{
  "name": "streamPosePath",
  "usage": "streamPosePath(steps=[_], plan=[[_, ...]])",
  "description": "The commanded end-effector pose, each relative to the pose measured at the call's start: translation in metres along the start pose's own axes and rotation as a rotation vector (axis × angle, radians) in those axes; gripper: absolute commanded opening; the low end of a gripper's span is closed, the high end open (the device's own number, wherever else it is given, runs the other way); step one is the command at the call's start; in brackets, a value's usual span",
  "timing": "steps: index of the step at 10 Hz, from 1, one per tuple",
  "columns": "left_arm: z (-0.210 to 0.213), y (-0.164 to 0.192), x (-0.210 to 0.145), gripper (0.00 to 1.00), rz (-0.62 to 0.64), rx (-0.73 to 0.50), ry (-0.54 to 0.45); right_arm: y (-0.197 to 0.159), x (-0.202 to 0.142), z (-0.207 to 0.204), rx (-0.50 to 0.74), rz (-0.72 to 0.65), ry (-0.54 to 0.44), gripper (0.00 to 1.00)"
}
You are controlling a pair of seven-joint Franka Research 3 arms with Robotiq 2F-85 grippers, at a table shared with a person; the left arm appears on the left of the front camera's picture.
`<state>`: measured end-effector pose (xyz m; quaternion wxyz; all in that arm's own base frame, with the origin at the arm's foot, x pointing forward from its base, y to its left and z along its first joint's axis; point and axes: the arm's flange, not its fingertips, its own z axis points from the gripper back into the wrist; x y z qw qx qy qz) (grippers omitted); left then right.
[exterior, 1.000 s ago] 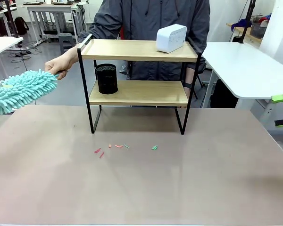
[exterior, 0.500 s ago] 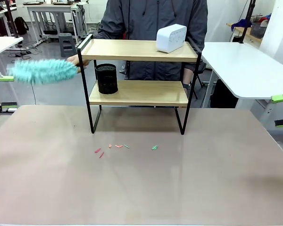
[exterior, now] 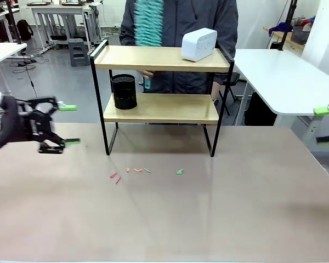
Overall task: Clean the shelf.
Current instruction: Hand the Duster back to the human.
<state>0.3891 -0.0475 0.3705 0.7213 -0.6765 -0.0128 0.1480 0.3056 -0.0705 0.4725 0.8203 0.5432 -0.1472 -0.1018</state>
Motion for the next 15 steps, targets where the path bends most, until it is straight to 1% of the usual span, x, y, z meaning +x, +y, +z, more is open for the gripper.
streamPosePath(steps=[1,2,3,4,15], plan=[[0.001,-0.005,-0.025,1.00,-0.022,-0.022,0.026,0.013,-0.003,-0.099,0.137,-0.072,-0.049,1.00],[0.000,0.000,0.000,1.00,0.000,0.000,0.000,0.025,-0.005,-0.143,0.109,-0.106,-0.055,1.00],[0.000,0.000,0.000,1.00,0.000,0.000,0.000,0.030,-0.012,-0.171,0.024,-0.053,0.041,1.00],[0.000,0.000,0.000,1.00,0.000,0.000,0.000,0.023,0.013,-0.079,0.113,-0.067,-0.019,1.00],[0.000,0.000,0.000,1.00,0.000,0.000,0.000,0.023,0.013,-0.079,0.113,-0.067,-0.019,1.00]])
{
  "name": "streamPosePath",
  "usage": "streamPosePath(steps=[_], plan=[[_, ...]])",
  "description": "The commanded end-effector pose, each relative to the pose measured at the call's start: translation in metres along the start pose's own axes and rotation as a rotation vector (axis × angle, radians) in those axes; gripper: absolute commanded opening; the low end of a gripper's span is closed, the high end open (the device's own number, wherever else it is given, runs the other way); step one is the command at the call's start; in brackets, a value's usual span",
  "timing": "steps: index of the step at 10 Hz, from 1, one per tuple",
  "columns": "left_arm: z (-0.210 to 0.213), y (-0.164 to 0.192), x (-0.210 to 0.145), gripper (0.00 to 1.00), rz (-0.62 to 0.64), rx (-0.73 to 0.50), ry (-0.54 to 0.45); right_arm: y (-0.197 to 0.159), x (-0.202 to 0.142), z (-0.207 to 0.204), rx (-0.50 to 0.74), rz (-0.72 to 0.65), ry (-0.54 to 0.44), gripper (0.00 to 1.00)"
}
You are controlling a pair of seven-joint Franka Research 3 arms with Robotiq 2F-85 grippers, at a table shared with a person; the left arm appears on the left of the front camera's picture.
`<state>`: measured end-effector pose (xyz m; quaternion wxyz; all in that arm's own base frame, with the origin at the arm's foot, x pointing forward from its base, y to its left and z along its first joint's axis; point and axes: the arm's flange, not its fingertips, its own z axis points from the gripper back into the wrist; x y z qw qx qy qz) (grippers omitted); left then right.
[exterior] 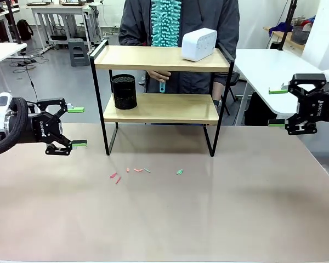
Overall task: Clean the shelf.
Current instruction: Hand the Duster back to the human.
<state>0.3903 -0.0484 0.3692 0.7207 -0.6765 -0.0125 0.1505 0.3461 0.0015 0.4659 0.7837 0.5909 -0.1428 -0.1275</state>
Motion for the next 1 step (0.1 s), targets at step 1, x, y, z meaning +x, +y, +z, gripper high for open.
streamPosePath(steps=[1], plan=[[0.0012,-0.0009,-0.0011,1.00,-0.004,0.001,0.003,0.0007,-0.0010,-0.0005,0.003,0.002,0.003,1.00]])
